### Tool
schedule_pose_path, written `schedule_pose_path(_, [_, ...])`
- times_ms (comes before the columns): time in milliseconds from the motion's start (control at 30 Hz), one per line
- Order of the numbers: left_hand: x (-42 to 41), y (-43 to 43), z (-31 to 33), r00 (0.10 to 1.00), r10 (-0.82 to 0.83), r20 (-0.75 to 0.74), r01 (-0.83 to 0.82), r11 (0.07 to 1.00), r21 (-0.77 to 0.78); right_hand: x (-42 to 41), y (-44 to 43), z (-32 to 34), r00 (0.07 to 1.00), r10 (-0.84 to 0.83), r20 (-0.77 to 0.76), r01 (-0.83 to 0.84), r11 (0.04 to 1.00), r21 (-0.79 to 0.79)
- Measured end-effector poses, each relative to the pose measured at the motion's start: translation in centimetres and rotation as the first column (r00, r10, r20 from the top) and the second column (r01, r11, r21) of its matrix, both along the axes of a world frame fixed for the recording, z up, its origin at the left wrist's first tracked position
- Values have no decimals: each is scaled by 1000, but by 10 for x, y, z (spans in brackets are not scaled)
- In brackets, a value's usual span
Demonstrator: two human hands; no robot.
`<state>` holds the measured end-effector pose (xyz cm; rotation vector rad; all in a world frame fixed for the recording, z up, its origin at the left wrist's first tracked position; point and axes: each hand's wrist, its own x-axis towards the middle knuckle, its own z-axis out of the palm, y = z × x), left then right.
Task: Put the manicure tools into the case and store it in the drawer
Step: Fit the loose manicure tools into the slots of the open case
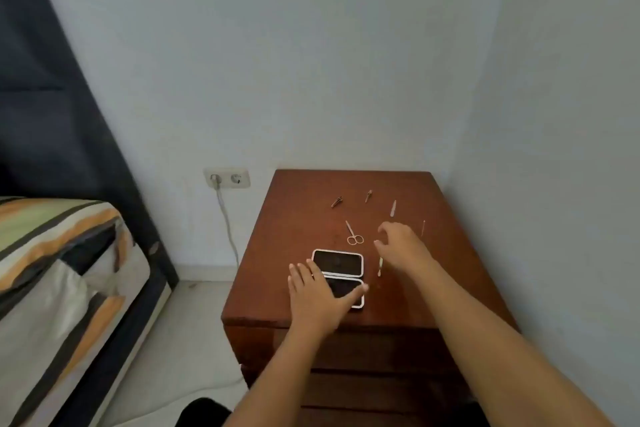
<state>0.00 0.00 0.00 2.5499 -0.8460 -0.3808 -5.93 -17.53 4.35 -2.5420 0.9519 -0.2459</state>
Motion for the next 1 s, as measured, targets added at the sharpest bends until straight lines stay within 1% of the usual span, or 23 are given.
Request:
schedule_pose_path(67, [-1,-11,-10,1000,23,3,-23,1000,-1,13,-15,-7,1000,-24,15,24,999,23])
schedule_pose_path(167, [11,-19,-22,996,16,86,-18,1000,15,39,-37,-17,998,-56,40,54,997,59])
schedule_pose_path(267, [40,-19,-27,984,-104,146,94,993,73,68,-56,-28,994,-81,79,75,994,84])
schedule_pose_path(333, [60,-15,-27,963,-229,144,218,972,87,88,-69,-36,990,-100,103,91,992,87])
schedule_pose_path(400, [80,-12,-25,933,-336,131,328,941,79,107,-79,-41,984,-118,131,106,990,97])
schedule_pose_path(467, [97,-11,-23,893,-424,149,419,906,66,123,-88,-46,979,-131,158,116,988,104])
schedule_pose_path(533, [109,-11,-22,863,-468,192,468,883,47,136,-97,-50,977,-137,165,122,987,102])
schedule_pose_path(600, [119,-9,-24,857,-462,228,471,882,18,145,-106,-55,979,-142,145,129,987,93])
schedule_pose_path(700, [127,-7,-31,888,-403,222,424,904,-52,151,-122,-63,983,-139,116,131,989,70])
schedule_pose_path(767, [127,-8,-35,904,-373,206,398,913,-92,152,-127,-66,980,-128,152,127,992,11])
schedule_pose_path(833, [127,-8,-36,912,-357,201,383,918,-105,150,-127,-67,966,-135,223,145,989,-28])
schedule_pose_path(933, [127,-10,-37,919,-329,218,356,929,-98,148,-121,-67,944,-148,295,166,985,-38])
schedule_pose_path(1000, [125,-10,-37,925,-313,214,339,936,-93,146,-116,-69,943,-121,310,137,990,-29])
